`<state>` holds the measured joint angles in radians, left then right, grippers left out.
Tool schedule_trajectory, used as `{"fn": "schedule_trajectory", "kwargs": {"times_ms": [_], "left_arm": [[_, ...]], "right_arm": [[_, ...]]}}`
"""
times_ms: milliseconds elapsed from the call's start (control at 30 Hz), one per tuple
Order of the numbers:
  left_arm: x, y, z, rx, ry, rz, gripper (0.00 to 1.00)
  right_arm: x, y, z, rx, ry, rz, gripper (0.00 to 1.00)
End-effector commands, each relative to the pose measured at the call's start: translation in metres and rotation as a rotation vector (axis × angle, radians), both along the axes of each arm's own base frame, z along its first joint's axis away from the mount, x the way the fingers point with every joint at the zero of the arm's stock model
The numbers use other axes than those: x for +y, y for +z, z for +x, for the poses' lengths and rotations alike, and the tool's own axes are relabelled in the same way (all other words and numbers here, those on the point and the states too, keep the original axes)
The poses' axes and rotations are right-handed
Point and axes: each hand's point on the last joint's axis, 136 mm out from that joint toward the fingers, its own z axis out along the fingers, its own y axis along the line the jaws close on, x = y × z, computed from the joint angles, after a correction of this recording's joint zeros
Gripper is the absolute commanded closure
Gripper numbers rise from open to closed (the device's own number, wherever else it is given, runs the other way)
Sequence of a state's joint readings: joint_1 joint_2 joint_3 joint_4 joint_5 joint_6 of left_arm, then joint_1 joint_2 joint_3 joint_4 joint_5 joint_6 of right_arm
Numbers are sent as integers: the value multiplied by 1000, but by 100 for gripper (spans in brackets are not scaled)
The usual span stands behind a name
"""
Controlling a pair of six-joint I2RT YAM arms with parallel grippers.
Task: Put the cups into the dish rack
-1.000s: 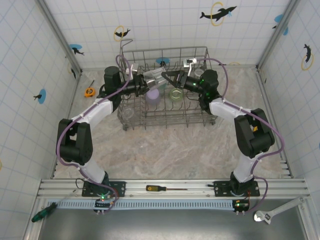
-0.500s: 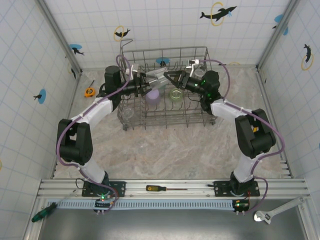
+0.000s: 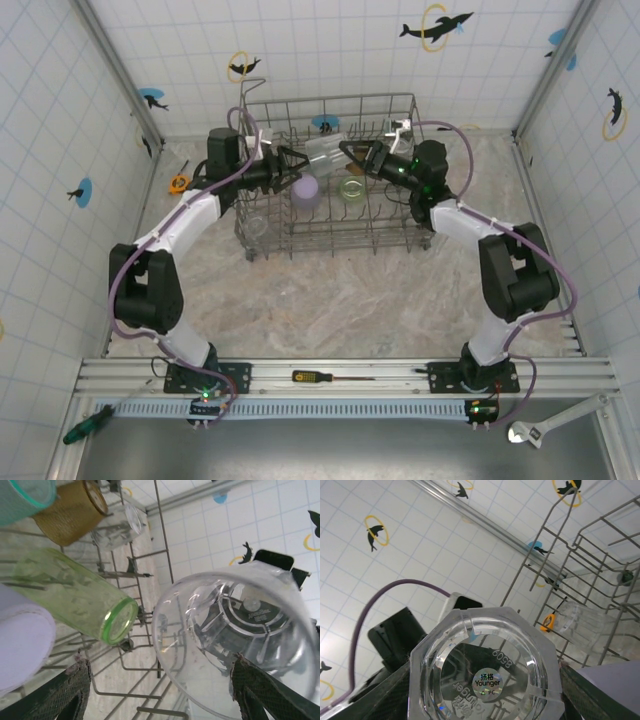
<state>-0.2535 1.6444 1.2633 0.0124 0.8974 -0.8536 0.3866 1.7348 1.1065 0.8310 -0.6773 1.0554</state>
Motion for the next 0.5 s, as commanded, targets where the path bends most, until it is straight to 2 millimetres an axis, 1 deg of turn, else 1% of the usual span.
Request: {"fn": "schedule_trajectory", "kwargs": {"times_ms": [0, 200, 267, 367, 467], "left_arm": [[22, 30, 5, -117, 93, 69, 23], [51, 49, 13, -190, 217, 138, 17], [69, 50, 19, -199, 280, 180, 13], [103, 44, 30, -186, 393, 245, 9], [134, 48, 35, -185, 468, 259, 8]], "right_arm": [[-3, 35, -4, -111, -48, -32, 61], [5, 31, -1, -122, -69, -117, 61], [9, 29, -1, -125, -75, -144, 61], [16, 26, -1, -130, -78, -179, 61], [26, 22, -3, -136, -72, -224, 61]]}}
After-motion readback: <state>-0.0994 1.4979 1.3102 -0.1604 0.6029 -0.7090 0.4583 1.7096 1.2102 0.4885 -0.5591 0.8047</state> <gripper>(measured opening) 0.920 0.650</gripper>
